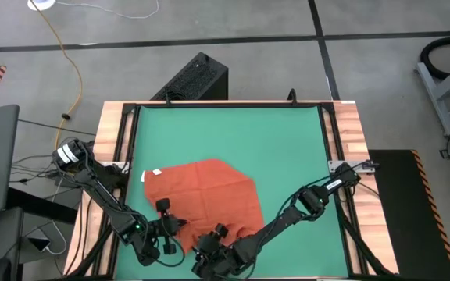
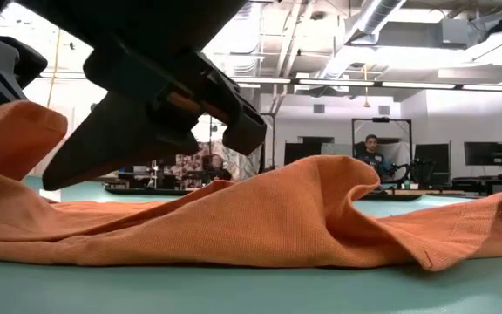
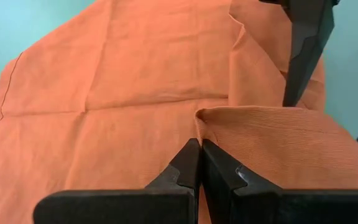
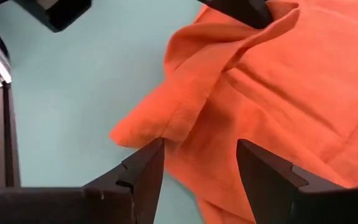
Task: Roll towel
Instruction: Fold the orange towel
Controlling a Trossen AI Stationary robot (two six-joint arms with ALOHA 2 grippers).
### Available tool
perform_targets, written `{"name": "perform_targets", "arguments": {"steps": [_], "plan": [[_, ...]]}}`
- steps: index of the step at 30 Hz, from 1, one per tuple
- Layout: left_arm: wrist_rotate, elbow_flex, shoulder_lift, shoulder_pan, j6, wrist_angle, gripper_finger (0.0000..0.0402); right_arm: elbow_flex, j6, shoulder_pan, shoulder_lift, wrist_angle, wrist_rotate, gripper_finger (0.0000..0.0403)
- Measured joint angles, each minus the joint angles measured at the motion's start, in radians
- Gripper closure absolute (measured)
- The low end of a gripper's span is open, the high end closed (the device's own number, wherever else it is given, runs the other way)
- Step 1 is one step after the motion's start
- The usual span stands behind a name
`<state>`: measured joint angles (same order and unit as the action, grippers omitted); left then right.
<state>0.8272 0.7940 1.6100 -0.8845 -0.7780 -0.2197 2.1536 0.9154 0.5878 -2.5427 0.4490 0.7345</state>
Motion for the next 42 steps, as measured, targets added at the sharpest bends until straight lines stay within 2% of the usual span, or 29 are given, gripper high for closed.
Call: {"name": "perform_targets", "arguments": {"steps": [6,12,19,23,42], "plan": [[0.000,0.000,0.000,0.000,0.008,0.000,0.0401,0.000,-0.030,0.004,0.040,0.019,-0.026,0.0181],[0.005,0.000,0.000,0.000,0.011,0.001,0.0401,0.002,-0.067,0.025,0.110,0.099,0.044,0.0182],[0.020,0.000,0.000,0.000,0.011,0.001,0.0401,-0.003,0.002,0.010,0.102,0.142,0.053,0.0182],[0.023,0.000,0.000,0.000,0.011,0.001,0.0401,-0.050,0.061,0.001,0.099,0.147,0.055,0.0182],[0.043,0.000,0.000,0.000,0.013,0.001,0.0401,-0.048,0.034,-0.035,0.071,0.047,0.001,0.0182]]}}
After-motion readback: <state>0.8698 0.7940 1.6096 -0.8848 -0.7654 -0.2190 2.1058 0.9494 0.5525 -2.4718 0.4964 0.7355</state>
